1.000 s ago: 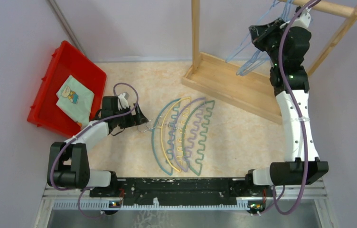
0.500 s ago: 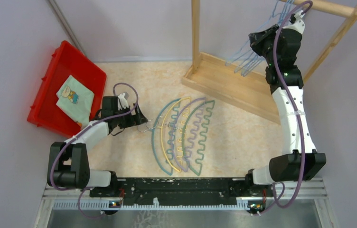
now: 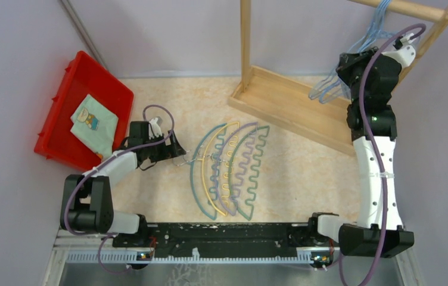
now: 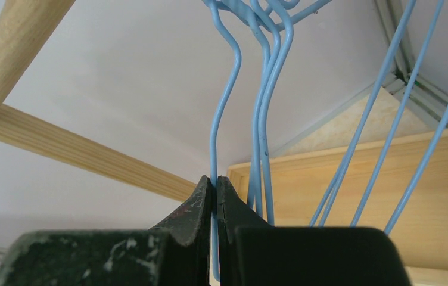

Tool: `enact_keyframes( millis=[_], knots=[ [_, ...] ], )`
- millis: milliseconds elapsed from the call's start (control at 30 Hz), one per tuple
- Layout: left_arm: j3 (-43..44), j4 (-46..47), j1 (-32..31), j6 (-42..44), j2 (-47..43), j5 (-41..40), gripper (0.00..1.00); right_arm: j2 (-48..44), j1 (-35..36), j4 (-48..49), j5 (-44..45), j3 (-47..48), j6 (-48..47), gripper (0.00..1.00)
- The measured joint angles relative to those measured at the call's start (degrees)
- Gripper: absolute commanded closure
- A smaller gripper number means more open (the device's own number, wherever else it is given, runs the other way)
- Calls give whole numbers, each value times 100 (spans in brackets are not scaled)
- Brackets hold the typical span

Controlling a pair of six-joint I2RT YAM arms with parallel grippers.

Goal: Organize the hangers

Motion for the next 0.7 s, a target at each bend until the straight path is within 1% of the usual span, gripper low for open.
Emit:
enact_keyframes(
  millis=[233,400,500,700],
  knots=[
    [0,0,0,0,2,0,0,-157,-273,-31,107,-225,-42,100],
    [0,0,0,2,2,0,0,-155,-332,-22,114,-264,-44,99],
    [0,0,0,2,2,0,0,-149,-339,-28,125,-264,-61,79],
    [0,0,0,2,2,0,0,-101,-374,-295,166,-264,-63,56]
  ],
)
